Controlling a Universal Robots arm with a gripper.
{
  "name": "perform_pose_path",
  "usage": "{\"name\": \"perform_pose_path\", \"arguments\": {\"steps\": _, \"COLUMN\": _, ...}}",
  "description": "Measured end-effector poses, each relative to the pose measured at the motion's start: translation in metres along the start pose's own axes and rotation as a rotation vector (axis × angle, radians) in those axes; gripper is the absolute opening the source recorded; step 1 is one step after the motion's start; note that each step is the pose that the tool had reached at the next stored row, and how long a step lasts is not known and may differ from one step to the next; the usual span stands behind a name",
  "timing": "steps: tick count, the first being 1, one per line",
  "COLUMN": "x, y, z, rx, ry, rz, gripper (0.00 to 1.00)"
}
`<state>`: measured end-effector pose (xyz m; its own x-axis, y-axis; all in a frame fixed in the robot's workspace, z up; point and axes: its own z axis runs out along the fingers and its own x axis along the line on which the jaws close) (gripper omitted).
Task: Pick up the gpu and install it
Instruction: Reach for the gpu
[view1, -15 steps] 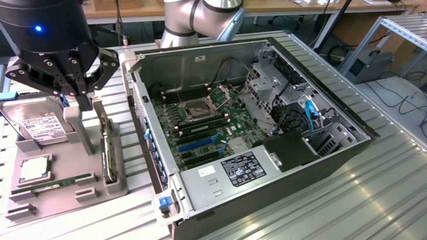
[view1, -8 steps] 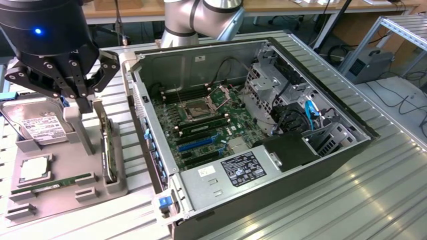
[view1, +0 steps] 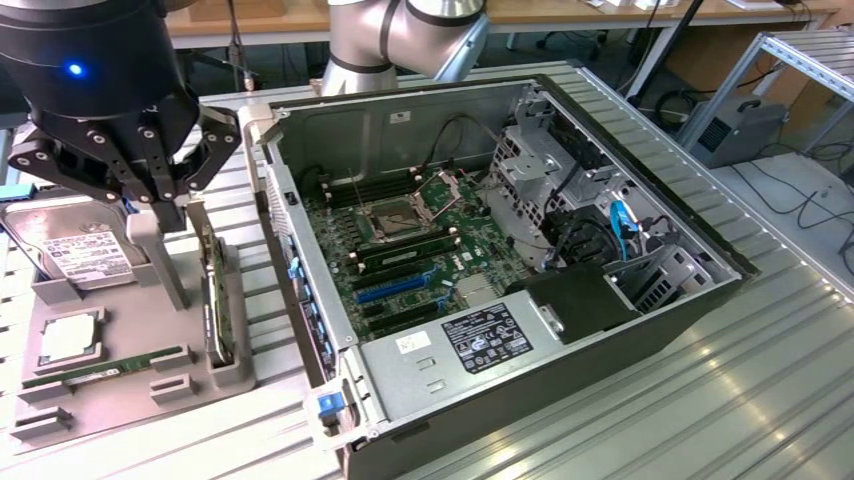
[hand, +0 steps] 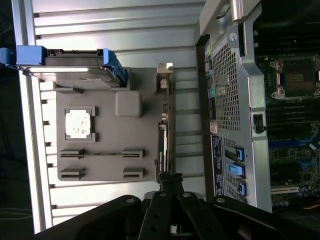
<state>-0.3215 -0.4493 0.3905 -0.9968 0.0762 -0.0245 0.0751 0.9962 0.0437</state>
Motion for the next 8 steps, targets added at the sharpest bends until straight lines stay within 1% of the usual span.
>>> {"name": "perform_pose_path", "arguments": {"steps": 8, "x": 0.0001, "y": -0.0050, "z": -0.0001, "rx": 0.0000, "ry": 0.0000, "rz": 0.000, "gripper": 0.11}}
